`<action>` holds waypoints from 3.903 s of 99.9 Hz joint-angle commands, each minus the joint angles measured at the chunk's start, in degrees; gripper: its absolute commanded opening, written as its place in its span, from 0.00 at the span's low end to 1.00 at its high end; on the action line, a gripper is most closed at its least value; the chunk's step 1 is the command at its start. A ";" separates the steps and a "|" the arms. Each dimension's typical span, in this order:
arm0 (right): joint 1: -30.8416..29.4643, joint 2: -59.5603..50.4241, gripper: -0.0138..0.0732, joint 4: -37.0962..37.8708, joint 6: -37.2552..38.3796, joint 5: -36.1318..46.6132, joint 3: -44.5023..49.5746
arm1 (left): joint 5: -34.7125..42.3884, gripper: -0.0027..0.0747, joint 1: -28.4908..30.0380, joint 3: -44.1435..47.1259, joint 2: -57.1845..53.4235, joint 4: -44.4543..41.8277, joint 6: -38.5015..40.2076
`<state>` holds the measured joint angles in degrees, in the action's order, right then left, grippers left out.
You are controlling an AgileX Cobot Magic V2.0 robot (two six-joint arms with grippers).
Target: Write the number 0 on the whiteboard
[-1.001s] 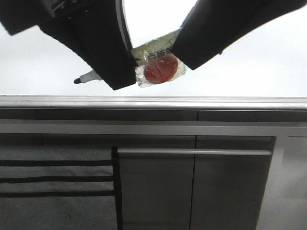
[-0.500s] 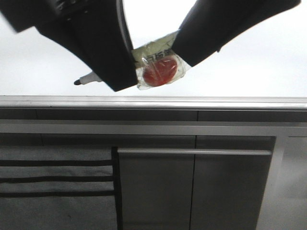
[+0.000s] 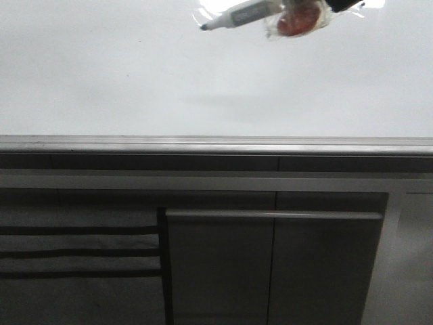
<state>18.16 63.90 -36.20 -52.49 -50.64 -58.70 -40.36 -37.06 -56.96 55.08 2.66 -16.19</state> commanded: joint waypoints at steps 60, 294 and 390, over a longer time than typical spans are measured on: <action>-6.51 15.54 0.10 -0.14 18.05 2.92 -13.77 | 19.69 0.59 14.96 19.10 -16.00 3.41 9.86; 14.74 9.93 0.10 6.29 -22.37 -6.76 -12.20 | 8.92 0.40 -12.46 -1.34 17.17 6.68 -19.23; -6.95 0.99 0.45 6.69 -10.89 -9.14 -13.20 | 29.03 0.14 4.91 -1.34 23.59 13.11 -13.78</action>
<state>13.78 66.48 -27.74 -64.62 -59.98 -70.04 -22.01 -35.12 -56.24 78.59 11.99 -33.10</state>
